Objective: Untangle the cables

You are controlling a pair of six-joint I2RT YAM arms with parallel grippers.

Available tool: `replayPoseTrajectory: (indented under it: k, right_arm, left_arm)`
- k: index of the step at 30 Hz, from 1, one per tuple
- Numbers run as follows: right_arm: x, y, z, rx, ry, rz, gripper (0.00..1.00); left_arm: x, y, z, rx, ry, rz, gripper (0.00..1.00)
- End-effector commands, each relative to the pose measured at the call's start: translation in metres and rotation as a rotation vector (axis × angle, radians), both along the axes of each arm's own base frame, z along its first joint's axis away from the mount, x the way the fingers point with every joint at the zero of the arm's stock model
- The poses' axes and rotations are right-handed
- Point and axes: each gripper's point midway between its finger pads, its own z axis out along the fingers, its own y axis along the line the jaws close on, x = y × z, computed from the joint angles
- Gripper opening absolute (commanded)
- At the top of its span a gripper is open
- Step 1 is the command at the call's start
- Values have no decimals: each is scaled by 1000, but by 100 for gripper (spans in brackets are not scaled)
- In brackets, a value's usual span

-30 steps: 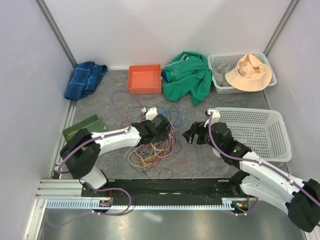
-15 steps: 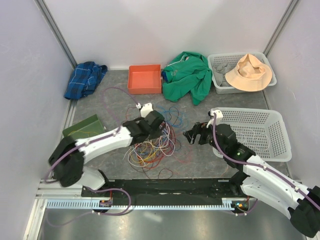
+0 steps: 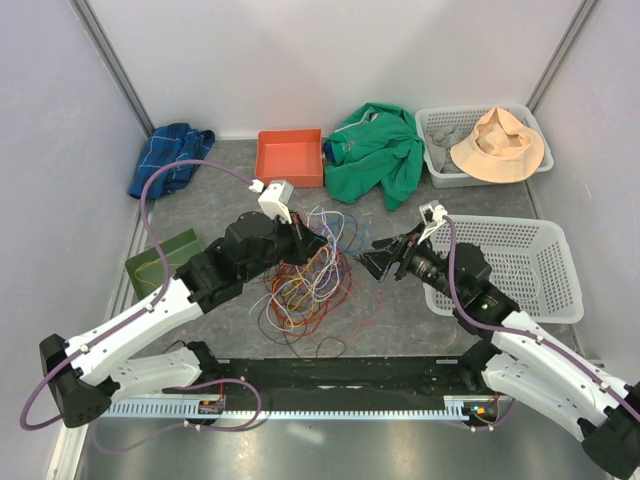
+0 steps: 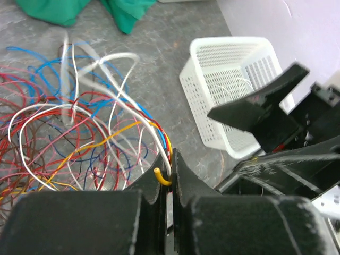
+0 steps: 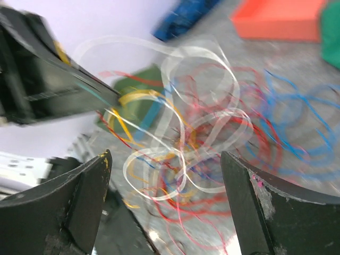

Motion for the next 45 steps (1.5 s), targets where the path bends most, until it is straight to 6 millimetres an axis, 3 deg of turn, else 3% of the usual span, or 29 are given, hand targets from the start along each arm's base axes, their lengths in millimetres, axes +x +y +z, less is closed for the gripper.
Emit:
replayPoseTrajectory:
  k: [1,14,16,25,33,38,41,43,44,45]
  right_arm:
    - [-8,17,62,165,-126,99,91]
    - [42,39,29,75,-74,21,91]
    - [44,43,25,74,-61,32,91]
    - [38,38,43,127,-122,30,90]
    - [55,51,21,61,-98,33,90]
    - [75,70,9,71,-69,42,88]
    - [87,81,6,82,-61,47,77]
    - [93,87,7,89,-63,53,61]
    - [93,89,13,107,-77,58,45]
    - [93,89,16,116,-80,59,36]
  left_arm:
    - [-12,-3,40,-47,-140,-109,2]
    - [-32,8,56,-83,-178,-156,2]
    - [-33,11,60,-82,-186,-155,2]
    - [-34,16,62,-76,-195,-148,2]
    - [-38,15,68,-106,-194,-154,2]
    - [-38,16,66,-109,-182,-152,2]
    - [-39,16,63,-108,-179,-152,2]
    - [-39,16,62,-107,-178,-152,2]
    - [-39,17,61,-107,-175,-152,2]
    - [-39,17,60,-105,-175,-152,2]
